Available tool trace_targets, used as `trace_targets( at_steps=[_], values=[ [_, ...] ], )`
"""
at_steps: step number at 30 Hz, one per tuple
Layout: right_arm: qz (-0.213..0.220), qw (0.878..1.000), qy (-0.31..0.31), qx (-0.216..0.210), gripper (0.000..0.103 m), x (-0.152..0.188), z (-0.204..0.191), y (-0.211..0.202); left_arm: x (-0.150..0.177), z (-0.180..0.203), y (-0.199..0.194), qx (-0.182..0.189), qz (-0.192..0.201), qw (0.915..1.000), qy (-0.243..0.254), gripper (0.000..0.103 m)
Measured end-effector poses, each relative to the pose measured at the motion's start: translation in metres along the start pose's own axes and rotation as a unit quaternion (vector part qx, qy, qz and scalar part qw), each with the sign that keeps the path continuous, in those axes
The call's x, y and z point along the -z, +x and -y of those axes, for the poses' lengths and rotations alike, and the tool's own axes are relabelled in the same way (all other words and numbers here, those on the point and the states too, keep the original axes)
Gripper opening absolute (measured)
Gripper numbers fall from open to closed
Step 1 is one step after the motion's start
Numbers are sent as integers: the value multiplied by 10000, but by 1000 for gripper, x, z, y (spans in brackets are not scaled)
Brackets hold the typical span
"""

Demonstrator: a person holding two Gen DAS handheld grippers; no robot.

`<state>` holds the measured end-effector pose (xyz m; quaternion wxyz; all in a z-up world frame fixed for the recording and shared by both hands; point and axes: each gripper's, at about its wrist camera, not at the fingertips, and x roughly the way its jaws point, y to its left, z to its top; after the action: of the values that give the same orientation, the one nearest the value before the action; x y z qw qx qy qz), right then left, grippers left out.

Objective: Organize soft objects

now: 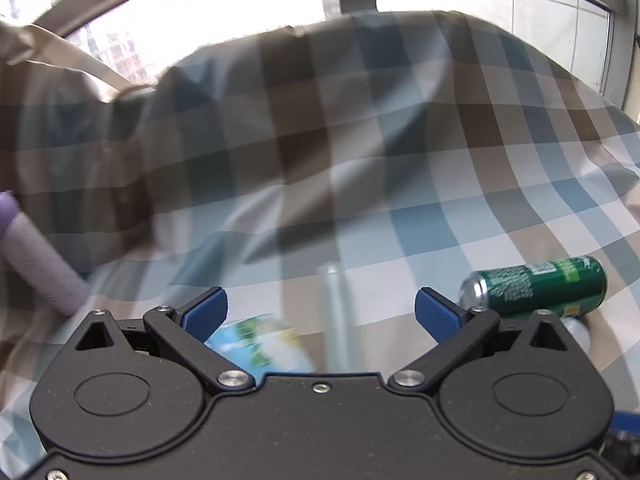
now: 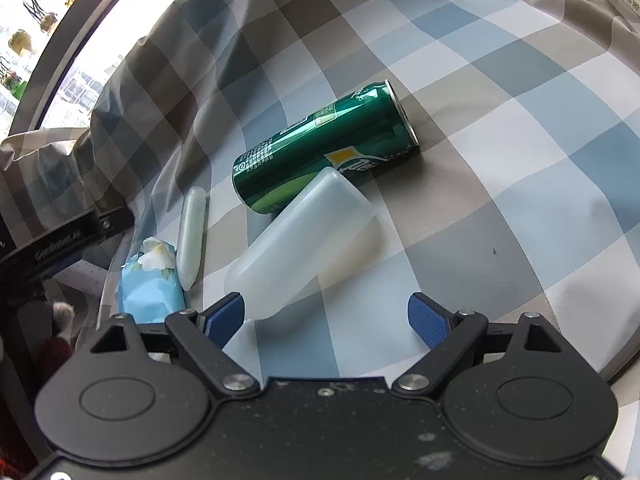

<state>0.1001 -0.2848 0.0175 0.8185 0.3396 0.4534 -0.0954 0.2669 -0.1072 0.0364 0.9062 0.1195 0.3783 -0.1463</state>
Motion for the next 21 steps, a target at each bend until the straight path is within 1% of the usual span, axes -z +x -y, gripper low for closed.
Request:
trace_targets(
  at_steps=[1, 2, 4, 6, 9, 11, 12, 13, 14, 15, 16, 18, 21],
  values=[
    [9, 10000, 6, -13, 89, 0, 1, -1, -4, 3, 10, 63, -159, 9998, -46, 85],
    [18, 10000, 11, -30, 89, -1, 1, -3, -7, 4, 21, 96, -338, 9993, -100, 82],
    [58, 10000, 4, -40, 89, -1, 1, -5, -8, 7, 39, 114, -648, 9976, -217, 72],
    [95, 10000, 0, -5, 89, -2, 1, -6, -6, 7, 54, 62, -867, 9958, -279, 68],
    [59, 9999, 21, -99, 89, -3, 1, -8, -2, 8, 68, -20, -1019, 9943, -310, 66],
    [58, 9999, -4, -146, 89, -2, -1, -9, -1, 10, 74, 30, -1099, 9935, -304, 66],
    [65, 9999, -21, -153, 89, -2, -2, -10, 0, 11, 77, 64, -1141, 9930, -285, 63],
    [70, 9999, -33, -155, 89, -3, -3, -10, 0, 13, 81, 132, -1200, 9924, -259, 52],
    [74, 9999, -45, -144, 89, -2, -3, -10, 1, 15, 84, 176, -1263, 9916, -230, 47],
    [74, 9999, -49, -121, 89, -2, -3, -10, 2, 16, 86, 231, -1281, 9913, -212, 35],
    [74, 9999, -44, -104, 89, -2, -3, -9, 3, 16, 86, 368, -1258, 9911, -239, 26],
    [72, 9999, -41, -81, 89, -2, -3, -8, 5, 15, 80, 528, -1244, 9902, -357, 26],
    [99, 9999, -2, -32, 89, -3, -1, -8, 10, 16, 66, 641, -1210, 9897, -415, 26]
  ],
)
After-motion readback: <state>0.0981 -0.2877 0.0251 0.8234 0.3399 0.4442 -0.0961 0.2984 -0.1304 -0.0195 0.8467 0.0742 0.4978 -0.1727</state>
